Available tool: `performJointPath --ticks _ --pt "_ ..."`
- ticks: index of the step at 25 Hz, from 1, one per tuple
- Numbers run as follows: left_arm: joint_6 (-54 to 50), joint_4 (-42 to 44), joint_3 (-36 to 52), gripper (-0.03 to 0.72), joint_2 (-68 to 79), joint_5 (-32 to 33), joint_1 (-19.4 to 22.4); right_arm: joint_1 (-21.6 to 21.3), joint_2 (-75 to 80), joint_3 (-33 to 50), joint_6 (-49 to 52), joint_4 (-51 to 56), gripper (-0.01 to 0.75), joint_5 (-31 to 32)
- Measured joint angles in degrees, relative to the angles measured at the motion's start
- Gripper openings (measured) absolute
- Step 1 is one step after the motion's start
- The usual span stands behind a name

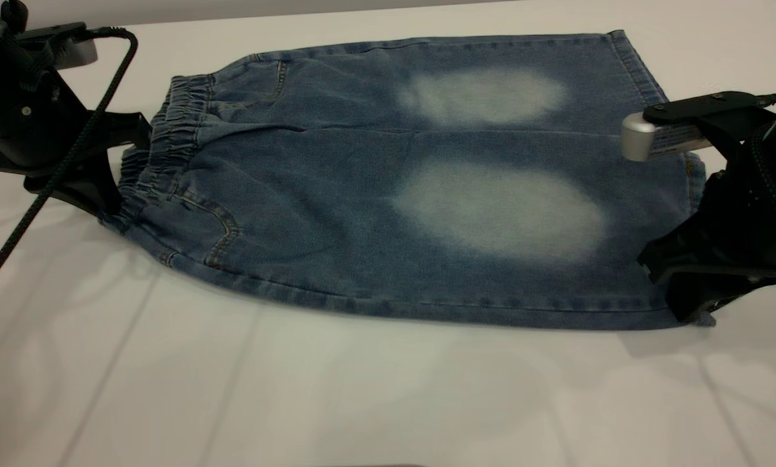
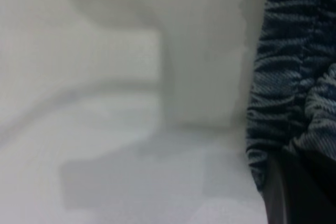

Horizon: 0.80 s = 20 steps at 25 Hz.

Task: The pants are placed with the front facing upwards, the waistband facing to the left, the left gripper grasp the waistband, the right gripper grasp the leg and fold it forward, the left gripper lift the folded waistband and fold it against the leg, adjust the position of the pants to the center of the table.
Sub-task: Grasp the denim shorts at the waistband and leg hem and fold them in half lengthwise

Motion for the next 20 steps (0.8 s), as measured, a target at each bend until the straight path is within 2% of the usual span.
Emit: performJointPath --ticks 5,13,20 --pt "0.0 0.0 0.0 0.035 0.0 0.0 0.0 0.0 -0.8 0.0 0.0 0.0 0.034 0.7" --pt "0.1 0.0 0.0 0.035 -4.5 3.8 0.0 0.0 -13.8 0.1 0.0 0.0 0.032 9.2" --pt "1.0 0.0 0.0 0.035 -9.6 4.0 0.0 0.0 -17.2 -7.2 -0.3 -0.1 0.032 12.1"
